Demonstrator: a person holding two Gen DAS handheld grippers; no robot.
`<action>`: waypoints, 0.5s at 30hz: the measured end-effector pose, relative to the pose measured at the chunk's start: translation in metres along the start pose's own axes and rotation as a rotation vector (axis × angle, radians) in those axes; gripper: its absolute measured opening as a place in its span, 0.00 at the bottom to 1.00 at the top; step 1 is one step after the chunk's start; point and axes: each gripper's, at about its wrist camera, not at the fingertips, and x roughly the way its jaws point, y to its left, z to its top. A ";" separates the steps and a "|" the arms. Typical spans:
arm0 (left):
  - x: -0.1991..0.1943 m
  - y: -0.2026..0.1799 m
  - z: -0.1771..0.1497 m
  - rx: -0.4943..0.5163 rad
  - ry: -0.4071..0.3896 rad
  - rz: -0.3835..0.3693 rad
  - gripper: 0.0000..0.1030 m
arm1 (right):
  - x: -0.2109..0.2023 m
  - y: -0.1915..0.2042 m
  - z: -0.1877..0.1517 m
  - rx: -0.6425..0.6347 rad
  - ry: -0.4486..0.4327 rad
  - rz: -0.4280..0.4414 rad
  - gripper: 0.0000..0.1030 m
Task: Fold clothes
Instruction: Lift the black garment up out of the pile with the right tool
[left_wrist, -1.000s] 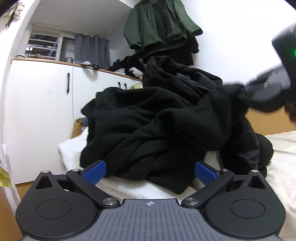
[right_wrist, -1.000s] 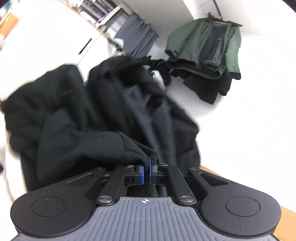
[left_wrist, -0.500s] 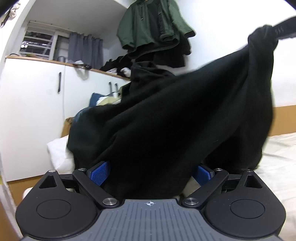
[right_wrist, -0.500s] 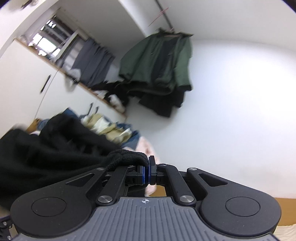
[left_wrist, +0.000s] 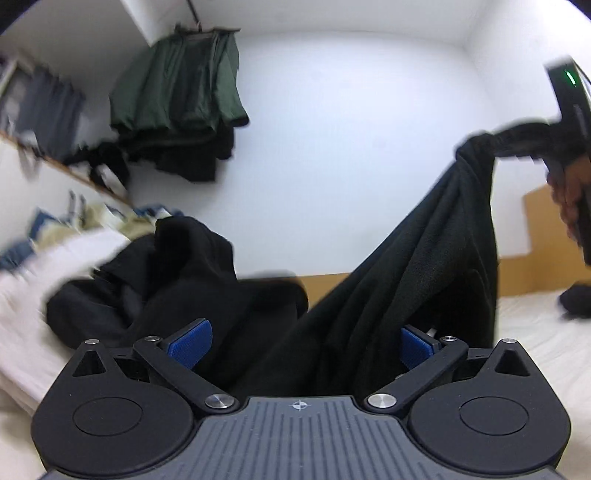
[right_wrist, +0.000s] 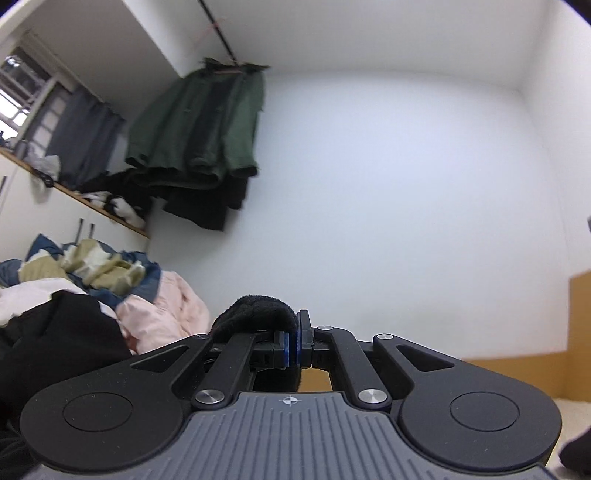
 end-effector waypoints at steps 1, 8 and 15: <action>0.001 0.000 0.002 -0.031 -0.004 -0.021 0.99 | -0.005 -0.009 -0.001 -0.002 0.006 -0.021 0.04; 0.007 0.013 0.016 -0.255 -0.017 -0.122 0.99 | -0.029 -0.070 0.014 0.000 -0.011 -0.208 0.04; 0.030 0.008 0.014 -0.205 0.081 -0.093 0.99 | -0.051 -0.147 0.067 0.247 -0.091 -0.345 0.04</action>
